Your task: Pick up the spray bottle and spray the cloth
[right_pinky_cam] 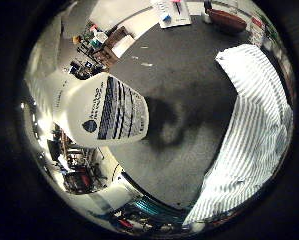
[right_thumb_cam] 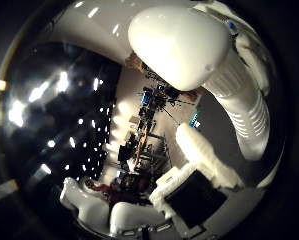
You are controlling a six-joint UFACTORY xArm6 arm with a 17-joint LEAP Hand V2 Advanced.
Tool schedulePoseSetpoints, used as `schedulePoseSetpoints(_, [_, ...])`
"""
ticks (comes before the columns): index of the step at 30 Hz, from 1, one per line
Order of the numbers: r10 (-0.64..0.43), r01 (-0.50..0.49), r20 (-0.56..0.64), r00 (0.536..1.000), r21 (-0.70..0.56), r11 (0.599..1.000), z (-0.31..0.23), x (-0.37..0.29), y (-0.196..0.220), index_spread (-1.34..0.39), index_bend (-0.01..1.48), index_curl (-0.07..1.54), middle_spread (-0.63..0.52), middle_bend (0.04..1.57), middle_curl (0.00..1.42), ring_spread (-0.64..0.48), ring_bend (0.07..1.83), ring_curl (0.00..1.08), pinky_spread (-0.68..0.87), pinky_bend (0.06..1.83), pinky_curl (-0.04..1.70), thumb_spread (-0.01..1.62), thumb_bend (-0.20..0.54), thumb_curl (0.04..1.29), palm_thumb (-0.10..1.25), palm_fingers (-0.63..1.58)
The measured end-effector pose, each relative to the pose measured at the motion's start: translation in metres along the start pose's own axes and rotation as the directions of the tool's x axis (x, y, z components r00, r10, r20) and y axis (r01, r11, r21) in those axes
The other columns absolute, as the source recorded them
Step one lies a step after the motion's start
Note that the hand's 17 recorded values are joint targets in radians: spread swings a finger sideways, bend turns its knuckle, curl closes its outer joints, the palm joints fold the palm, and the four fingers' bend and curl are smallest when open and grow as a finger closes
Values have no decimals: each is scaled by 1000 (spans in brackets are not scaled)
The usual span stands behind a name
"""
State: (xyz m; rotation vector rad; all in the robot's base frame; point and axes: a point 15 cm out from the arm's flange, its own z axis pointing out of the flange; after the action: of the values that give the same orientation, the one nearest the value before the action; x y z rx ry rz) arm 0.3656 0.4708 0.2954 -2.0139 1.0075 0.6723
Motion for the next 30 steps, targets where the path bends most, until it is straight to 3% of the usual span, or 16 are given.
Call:
schedulePoseSetpoints(3, [-18, 18, -16, 1000, -10, 1000, -5, 2, 3, -220, 319, 597, -27, 578, 661, 6, 711, 615, 315, 395, 916, 1138, -33, 432, 601, 37])
schedulePoseSetpoints(8, [-17, 17, -28, 999, -8, 1000, -20, 6, 9, -195, 206, 494, 71, 408, 533, 120, 535, 494, 469, 356, 737, 1132, -24, 391, 566, 68])
schedulePoseSetpoints(20, [24, -19, -103, 994, 51, 998, -82, 41, 29, -184, 168, 366, 102, 290, 420, 173, 404, 375, 479, 289, 507, 1124, -21, 350, 565, 196])
schedulePoseSetpoints(30, [62, -30, -260, 964, 127, 992, -181, 86, 57, -188, 160, 331, 102, 245, 395, 174, 396, 339, 456, 287, 417, 1109, -24, 333, 573, 256])
